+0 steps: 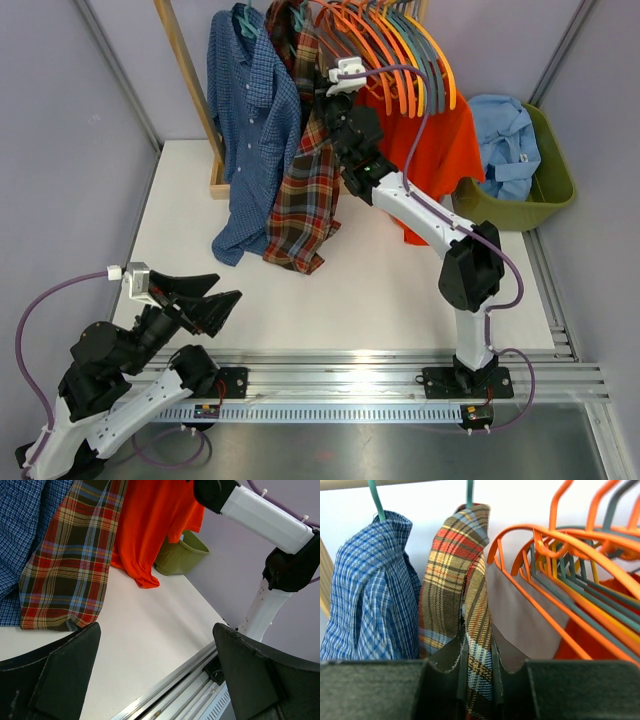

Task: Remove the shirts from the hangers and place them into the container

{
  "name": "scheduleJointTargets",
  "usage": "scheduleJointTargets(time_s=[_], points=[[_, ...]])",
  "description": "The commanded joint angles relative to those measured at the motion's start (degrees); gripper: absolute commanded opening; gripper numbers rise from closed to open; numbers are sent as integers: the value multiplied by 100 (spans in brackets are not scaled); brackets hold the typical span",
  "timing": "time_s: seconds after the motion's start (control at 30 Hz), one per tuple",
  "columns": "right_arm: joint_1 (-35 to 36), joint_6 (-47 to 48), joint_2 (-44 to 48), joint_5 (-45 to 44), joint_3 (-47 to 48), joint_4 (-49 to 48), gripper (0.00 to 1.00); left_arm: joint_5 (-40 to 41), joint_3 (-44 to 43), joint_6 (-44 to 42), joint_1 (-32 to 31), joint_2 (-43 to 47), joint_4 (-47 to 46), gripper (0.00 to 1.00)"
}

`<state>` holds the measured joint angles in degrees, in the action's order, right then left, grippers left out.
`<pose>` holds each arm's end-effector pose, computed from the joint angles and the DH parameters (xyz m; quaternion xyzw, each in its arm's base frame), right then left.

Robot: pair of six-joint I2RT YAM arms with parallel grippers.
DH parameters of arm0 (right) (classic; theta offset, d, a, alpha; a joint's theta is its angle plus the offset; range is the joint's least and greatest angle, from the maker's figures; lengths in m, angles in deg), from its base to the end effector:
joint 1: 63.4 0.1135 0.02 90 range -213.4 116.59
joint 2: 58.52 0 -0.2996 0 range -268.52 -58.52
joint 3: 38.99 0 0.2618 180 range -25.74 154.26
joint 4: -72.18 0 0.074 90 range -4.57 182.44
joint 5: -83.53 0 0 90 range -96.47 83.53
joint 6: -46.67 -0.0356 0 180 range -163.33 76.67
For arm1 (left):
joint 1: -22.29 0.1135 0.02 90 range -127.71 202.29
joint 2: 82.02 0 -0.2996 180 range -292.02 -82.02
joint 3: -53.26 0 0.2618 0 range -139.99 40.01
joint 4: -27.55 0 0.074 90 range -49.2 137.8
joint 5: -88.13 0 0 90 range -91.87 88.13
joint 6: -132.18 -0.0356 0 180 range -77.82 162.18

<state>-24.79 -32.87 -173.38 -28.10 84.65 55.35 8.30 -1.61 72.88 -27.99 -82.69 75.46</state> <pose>0.3999 0.3025 0.4716 -0.0729 0.5420 0.1052 0.8306 -0.0067 0.0179 0.3413 0.0480 0.6662 -0.4368 0.6026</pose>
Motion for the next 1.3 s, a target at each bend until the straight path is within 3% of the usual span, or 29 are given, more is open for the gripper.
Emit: scheduleJointTargets(time_s=[0.0,0.37,0.77,0.87,0.97,1.0,1.27], points=[[-55,-131,1018,-220,-570,-2114,0,90,-126,6,-8,445,-81,99],[-55,-264,2143,124,-2117,-3038,0,55,-12,-46,-8,199,-310,99],[-3,-370,2301,519,-1713,-2354,0,81,-135,-38,-8,119,-284,99],[146,-281,2792,449,-1932,-1477,0,125,-118,-46,-8,172,-292,99],[200,-535,3381,238,-1890,498,0,151,-39,-38,-8,137,-380,99],[217,-710,3531,177,-1898,1548,0,143,14,-38,-8,120,-415,99],[603,-1528,5559,-342,-3381,4649,0,239,321,-143,-8,-591,-1327,99]])
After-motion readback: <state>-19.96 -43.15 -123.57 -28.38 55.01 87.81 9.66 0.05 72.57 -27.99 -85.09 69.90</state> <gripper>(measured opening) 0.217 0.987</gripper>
